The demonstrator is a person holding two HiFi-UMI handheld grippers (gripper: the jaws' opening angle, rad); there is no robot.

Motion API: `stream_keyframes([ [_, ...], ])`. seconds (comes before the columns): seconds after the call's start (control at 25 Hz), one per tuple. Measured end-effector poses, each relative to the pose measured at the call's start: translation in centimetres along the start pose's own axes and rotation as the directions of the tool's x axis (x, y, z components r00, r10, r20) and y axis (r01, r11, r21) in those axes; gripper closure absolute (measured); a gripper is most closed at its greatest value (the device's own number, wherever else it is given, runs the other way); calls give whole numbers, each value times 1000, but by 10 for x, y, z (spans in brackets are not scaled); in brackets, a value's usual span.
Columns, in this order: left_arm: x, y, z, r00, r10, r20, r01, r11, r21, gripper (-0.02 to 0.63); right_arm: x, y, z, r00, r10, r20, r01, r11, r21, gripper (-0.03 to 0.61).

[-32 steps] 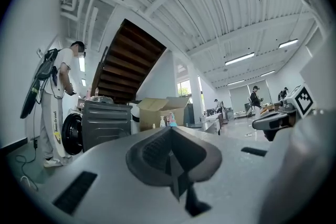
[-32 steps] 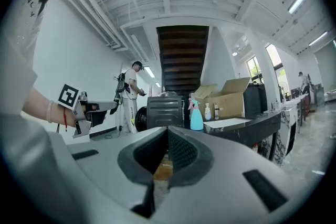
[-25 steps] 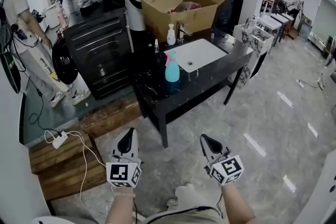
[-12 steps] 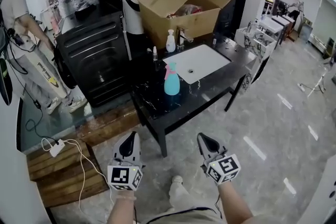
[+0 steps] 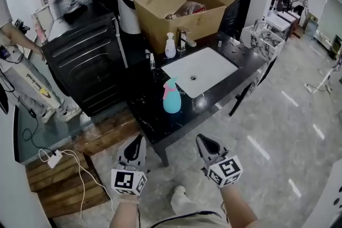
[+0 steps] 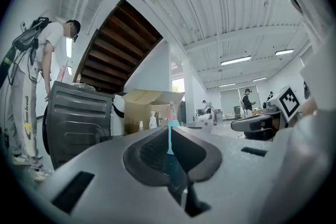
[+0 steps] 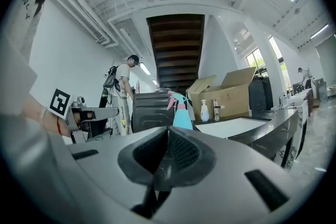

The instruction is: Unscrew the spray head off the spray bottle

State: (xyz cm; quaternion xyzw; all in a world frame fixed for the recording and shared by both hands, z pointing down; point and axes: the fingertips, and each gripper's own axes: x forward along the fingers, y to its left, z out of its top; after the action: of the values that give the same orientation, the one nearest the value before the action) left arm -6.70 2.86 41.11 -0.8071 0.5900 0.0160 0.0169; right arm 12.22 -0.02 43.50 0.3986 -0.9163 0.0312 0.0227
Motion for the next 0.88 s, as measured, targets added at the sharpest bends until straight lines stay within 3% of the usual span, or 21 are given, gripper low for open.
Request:
stream_keyframes([
  [0.52,79,4,-25,996,-68,-57,67,998,-19,599,76,-34,9,996,92,-4,-92,996,18,538],
  [0.88,117,-16,-37,977,-185,-108,189,982,23,359,99,-46,8,992,130,-1,-129,990,48,535],
])
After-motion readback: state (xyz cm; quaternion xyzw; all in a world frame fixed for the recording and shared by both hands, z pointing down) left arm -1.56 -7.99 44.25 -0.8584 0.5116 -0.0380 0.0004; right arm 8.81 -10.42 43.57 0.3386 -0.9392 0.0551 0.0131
